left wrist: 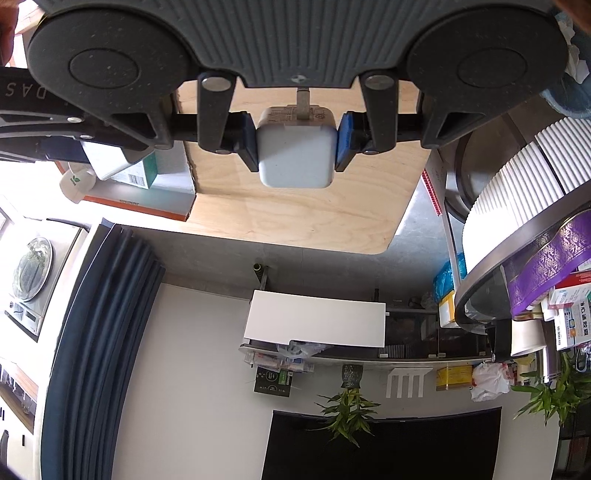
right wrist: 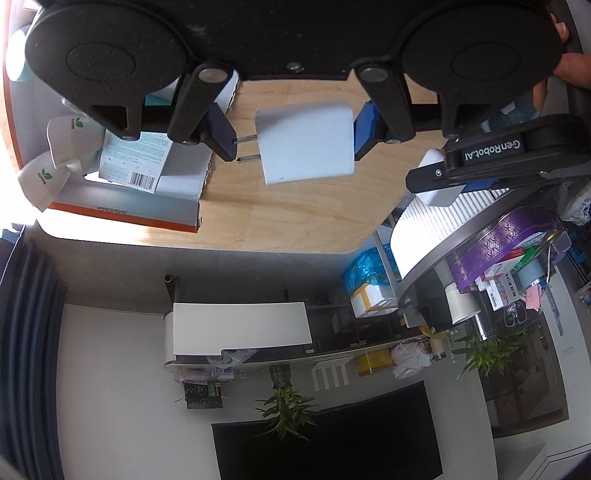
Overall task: Organize rigid objects
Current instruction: 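Carry the white plug and white charger block over the tray with both grippers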
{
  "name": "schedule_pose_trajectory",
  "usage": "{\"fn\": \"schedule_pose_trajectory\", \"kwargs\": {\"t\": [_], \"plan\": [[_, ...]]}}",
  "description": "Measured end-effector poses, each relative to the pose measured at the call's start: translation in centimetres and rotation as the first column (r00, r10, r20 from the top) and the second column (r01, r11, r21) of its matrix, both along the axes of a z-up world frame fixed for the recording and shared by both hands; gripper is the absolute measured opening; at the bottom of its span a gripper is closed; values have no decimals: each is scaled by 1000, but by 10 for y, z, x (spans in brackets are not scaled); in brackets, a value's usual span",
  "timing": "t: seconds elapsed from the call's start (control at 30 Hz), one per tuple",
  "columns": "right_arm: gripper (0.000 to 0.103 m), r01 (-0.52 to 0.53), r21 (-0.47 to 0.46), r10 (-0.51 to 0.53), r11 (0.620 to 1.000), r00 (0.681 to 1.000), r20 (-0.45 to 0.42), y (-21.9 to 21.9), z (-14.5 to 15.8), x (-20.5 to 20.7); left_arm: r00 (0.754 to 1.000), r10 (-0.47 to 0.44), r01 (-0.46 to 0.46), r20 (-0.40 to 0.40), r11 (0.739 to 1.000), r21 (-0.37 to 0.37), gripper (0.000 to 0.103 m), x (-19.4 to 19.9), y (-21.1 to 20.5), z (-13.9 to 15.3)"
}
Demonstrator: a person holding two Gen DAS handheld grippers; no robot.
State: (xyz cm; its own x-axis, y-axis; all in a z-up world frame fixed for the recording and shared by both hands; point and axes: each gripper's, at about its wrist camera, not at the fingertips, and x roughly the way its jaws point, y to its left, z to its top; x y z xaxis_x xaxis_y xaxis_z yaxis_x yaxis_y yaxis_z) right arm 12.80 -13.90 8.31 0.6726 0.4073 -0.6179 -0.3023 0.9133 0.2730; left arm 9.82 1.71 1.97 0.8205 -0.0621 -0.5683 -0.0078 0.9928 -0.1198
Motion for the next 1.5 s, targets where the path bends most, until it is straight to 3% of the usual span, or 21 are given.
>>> {"fn": "schedule_pose_trajectory", "kwargs": {"t": [0.6,1.5], "plan": [[80,57,14,-58,998,997,49,-34,13,-70,999,-32,32,21,999,1,42,-45,-28,9],[80,182,57,-188,982,975,119,-90,25,-108,990,-128,126,64,992,28,42,-67,-72,13]]}}
